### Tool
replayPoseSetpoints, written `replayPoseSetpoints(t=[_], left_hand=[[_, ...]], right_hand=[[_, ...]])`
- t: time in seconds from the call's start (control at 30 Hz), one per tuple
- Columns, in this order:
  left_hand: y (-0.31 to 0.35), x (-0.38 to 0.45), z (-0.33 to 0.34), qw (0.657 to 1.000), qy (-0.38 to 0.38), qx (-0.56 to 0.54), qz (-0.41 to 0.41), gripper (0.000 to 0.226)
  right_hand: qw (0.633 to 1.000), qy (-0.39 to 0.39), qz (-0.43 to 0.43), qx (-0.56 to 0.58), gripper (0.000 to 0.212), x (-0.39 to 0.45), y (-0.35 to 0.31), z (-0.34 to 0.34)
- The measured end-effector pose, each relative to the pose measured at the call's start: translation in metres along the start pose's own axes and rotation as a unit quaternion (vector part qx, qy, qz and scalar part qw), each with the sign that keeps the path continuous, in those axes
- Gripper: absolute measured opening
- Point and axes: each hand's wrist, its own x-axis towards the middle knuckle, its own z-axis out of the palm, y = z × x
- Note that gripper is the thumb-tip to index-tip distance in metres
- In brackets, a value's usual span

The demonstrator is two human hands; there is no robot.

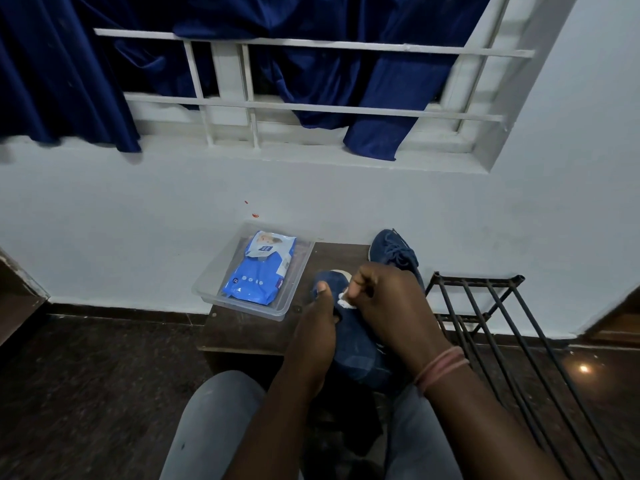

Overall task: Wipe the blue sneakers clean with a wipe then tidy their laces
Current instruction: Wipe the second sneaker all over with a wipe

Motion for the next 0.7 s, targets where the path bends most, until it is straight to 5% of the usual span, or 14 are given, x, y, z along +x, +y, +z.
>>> replayPoseSetpoints(t=[0.27, 0.47, 0.63, 0.7], left_hand=[[-0.006, 0.008, -0.006, 0.999, 0.043, -0.02, 0.019, 0.053], [-0.003, 0.013, -0.003, 1.0, 0.013, 0.008, 0.012, 0.054], [-0.005, 0.014, -0.011, 0.999, -0.024, -0.037, 0.009, 0.036], [-0.001, 0.013, -0.009, 0.998, -0.035, -0.046, 0.0, 0.037]], right_hand=[[0.983, -0.149, 0.068, 0.088, 0.023, -0.002, 0.001, -0.024], [0.998, -0.022, 0.041, 0.05, 0.025, 0.0, -0.003, -0.006], [0.982, -0.138, 0.079, 0.099, 0.025, -0.01, -0.013, -0.025], [0.989, -0.103, 0.081, 0.075, 0.027, -0.011, -0.014, -0.025]])
